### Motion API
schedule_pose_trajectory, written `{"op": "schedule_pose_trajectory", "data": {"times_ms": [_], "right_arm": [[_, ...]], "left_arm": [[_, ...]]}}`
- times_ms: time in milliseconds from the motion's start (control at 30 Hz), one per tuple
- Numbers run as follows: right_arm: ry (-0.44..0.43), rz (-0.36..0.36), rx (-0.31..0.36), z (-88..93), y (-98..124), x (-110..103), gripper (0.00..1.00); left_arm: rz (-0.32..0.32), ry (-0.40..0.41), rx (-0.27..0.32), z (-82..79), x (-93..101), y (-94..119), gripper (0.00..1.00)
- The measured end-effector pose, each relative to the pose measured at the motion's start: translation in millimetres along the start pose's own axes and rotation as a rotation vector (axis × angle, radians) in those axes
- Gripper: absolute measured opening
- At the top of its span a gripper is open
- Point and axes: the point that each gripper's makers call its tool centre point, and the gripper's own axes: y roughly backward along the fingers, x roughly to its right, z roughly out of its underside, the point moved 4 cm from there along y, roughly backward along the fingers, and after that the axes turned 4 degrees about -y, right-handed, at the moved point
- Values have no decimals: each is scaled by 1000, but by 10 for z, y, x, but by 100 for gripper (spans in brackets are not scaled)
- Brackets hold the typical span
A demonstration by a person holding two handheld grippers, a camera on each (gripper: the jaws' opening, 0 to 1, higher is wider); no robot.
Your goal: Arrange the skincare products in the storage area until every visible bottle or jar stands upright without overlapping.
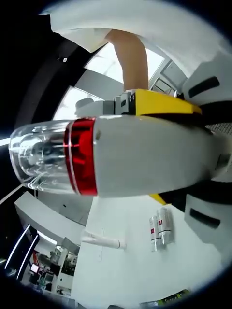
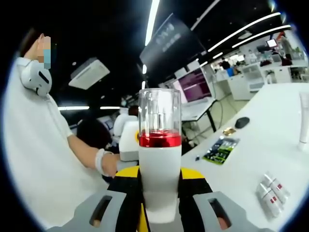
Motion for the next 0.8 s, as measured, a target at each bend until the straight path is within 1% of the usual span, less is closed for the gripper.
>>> {"op": "schedule_pose_trajectory", "data": {"times_ms": [167, 400, 567, 667, 767, 800], "right_arm": [[-3, 17, 18, -26, 2, 40, 24], [-7, 55, 38, -72, -13, 138, 25], [-11, 120, 48, -89, -74, 256, 26], [-12, 181, 68, -77, -118, 338, 27], [-18, 218, 71, -69, -140, 380, 27], [-16, 242, 80, -70, -147, 402, 27]], "left_arm": [[-15, 2, -4, -27, -52, -14, 36], [-53, 14, -10, -50, -166, -31, 36], [-131, 21, -37, -27, -331, -12, 36], [-191, 44, -50, -3, -424, 17, 36], [-237, 47, -72, 28, -492, 38, 36], [-243, 55, -71, 31, -509, 38, 36]]}}
